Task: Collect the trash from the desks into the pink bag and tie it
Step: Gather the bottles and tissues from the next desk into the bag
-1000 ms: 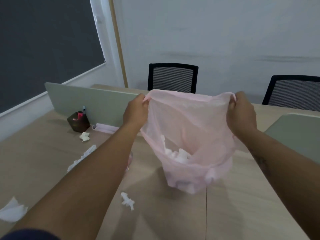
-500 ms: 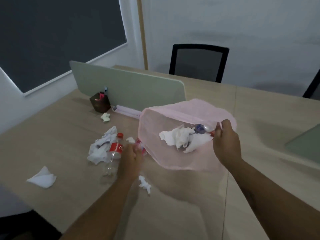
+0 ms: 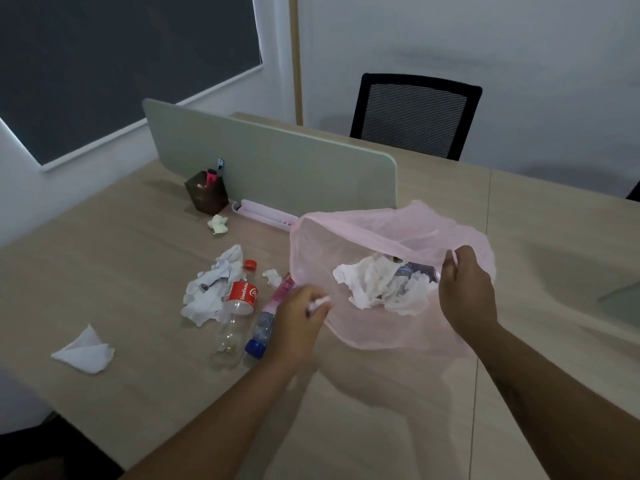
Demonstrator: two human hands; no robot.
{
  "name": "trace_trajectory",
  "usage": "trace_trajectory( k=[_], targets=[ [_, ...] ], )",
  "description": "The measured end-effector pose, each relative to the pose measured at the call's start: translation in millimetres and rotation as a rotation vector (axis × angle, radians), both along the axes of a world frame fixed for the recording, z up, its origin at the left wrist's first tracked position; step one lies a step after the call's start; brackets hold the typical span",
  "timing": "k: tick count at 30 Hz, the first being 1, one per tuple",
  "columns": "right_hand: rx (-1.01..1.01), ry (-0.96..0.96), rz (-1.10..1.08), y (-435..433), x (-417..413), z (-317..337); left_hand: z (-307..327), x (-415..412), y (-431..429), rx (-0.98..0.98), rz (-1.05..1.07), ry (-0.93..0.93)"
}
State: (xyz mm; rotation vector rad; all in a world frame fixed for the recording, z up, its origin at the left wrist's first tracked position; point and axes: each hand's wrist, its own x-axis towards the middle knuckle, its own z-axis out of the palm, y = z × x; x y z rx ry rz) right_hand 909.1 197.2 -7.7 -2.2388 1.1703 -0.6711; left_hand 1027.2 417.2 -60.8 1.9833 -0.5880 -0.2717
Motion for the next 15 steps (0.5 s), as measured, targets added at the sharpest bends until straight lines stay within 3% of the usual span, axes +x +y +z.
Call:
trace_trajectory(
  k=[2,5,9,11,13,15],
  targets=[
    [-0.004,0.0,0.006,2.3,3.8,-2.0,32.4,2.6,-24.6,-0.084,-0.081,0.012],
    [-0.007,-0.002,0.036,8.2,9.8,-4.0,39.0,14.2,-44.4,-0.026,-0.183,-0.004],
    [-0.024,0.012,0.05,10.2,15.2,-5.2,-0.3,31.5,-7.7,0.015,0.287,-0.304],
    [-0.015,0.014,0.038,11.4,16.8,-6.6,-33.3,41.6,18.7,0.218,0.41,-0.306],
    [-0.007,0.012,0.029,15.0,19.1,-8.3,-65.4,47.9,37.9,0.51,0.314,-0.249],
    [-0.011,0.016,0.036,19.4,21.6,-9.3,-88.2,53.0,48.3,0.622,0.169,-0.219]
  ],
)
